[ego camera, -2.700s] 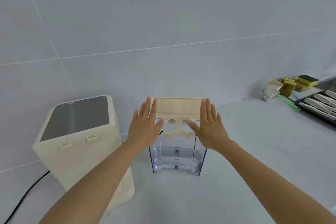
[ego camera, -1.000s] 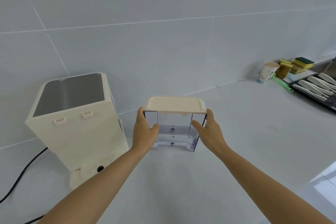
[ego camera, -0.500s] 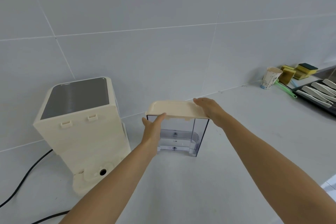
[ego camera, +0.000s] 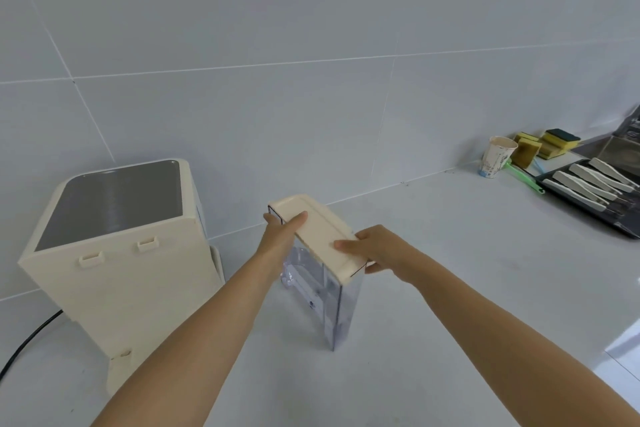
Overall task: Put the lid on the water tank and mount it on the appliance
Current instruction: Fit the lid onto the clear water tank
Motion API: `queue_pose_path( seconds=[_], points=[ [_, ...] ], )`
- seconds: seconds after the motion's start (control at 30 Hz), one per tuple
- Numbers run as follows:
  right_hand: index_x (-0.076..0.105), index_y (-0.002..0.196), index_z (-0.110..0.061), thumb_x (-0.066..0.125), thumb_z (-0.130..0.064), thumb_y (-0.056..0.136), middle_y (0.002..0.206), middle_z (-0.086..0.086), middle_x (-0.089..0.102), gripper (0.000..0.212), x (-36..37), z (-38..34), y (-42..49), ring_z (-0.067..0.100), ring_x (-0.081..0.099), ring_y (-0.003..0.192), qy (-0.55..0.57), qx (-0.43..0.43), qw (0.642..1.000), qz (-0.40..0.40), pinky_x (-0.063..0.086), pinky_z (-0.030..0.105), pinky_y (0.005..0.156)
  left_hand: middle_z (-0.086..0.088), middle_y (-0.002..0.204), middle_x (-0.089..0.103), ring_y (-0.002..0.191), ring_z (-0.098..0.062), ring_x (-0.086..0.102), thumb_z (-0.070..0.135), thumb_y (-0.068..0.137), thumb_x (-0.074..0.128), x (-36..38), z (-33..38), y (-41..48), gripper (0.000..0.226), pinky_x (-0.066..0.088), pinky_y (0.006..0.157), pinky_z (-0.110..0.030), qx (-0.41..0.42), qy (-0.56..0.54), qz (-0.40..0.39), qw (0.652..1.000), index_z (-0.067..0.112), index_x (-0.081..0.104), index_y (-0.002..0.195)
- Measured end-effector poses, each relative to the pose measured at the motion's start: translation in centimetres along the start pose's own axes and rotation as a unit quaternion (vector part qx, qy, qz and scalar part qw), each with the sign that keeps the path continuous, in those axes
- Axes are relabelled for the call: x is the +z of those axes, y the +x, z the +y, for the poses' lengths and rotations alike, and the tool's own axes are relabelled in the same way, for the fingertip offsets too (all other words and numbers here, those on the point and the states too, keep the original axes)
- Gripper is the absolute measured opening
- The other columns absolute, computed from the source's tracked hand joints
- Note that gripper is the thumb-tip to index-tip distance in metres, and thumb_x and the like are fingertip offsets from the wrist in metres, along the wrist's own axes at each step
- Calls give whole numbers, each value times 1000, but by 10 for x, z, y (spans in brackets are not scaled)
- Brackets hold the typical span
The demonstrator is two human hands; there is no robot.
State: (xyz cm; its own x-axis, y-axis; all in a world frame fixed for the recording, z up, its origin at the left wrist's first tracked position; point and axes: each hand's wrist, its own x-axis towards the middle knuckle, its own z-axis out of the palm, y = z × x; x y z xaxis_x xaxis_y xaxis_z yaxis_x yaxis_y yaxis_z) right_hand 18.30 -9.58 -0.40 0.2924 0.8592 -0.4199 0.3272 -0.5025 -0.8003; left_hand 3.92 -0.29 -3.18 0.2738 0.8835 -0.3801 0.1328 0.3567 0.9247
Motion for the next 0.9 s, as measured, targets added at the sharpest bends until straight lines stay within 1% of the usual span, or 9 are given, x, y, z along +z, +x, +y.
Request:
queue_pose_path(
  seconds=[0.1,0.2,0.3,0.43,0.53,0.6,0.67,0.73,0.9],
  points=[
    [60,109,-2,68,-44,72,95,6,60,56,11,-1,-7,20,56,89,-2,6,1000,-27,50,33,82,-1,125,51,121,-18,44,26,90,52,-1,9,5,44,27,97,-28,3,22,-70,997,15,39,131],
    [59,111,-4,66,-45,74,100,7,61,56,26,1,-14,19,56,89,35,19,999,-34,47,30,79,-3,125,57,122,-22,48,27,90,51,-1,18,9,31,29,111,-39,1,68,-120,990,20,50,120],
    [55,117,-6,65,-43,76,114,9,61,57,40,5,-21,20,54,95,89,28,995,-32,44,31,79,-4,113,58,106,-20,53,25,92,48,0,29,7,35,40,99,-33,10,129,-148,980,13,49,124],
    [48,122,-13,61,-43,79,116,4,53,54,47,8,-25,19,46,104,126,44,989,-68,39,36,97,-4,112,58,98,-17,53,29,93,46,1,37,3,39,40,86,-29,28,203,-175,963,10,48,127],
    [36,135,-15,61,-48,77,137,4,46,71,42,12,-23,22,45,116,142,47,984,-95,33,40,106,-6,135,48,115,-21,48,41,94,37,1,36,0,51,38,96,-32,49,285,-162,944,14,36,137],
    [9,145,-13,63,-44,77,149,7,32,93,34,14,-19,27,38,130,191,41,979,-64,30,41,108,-5,153,26,136,-22,30,48,93,31,0,35,-6,63,25,110,-38,65,310,-130,940,17,17,145],
    [-8,145,-13,61,-44,78,154,8,21,101,21,11,-15,30,32,136,221,26,975,-25,29,42,111,-3,156,16,142,-21,19,50,92,31,-1,35,-16,66,19,113,-38,86,293,-93,948,19,9,146],
    [-11,145,-18,58,-46,80,157,7,14,99,8,5,-7,30,26,139,213,4,977,1,26,43,114,-5,155,19,141,-22,21,48,91,37,0,33,-31,68,21,111,-37,130,306,-61,941,18,11,146],
    [-5,146,-21,49,-48,85,158,3,7,86,-4,-27,16,24,14,144,55,-105,991,57,17,40,114,-5,146,35,135,-21,29,43,87,47,10,12,-69,64,28,106,-35,271,479,-4,835,12,27,139]
  ],
)
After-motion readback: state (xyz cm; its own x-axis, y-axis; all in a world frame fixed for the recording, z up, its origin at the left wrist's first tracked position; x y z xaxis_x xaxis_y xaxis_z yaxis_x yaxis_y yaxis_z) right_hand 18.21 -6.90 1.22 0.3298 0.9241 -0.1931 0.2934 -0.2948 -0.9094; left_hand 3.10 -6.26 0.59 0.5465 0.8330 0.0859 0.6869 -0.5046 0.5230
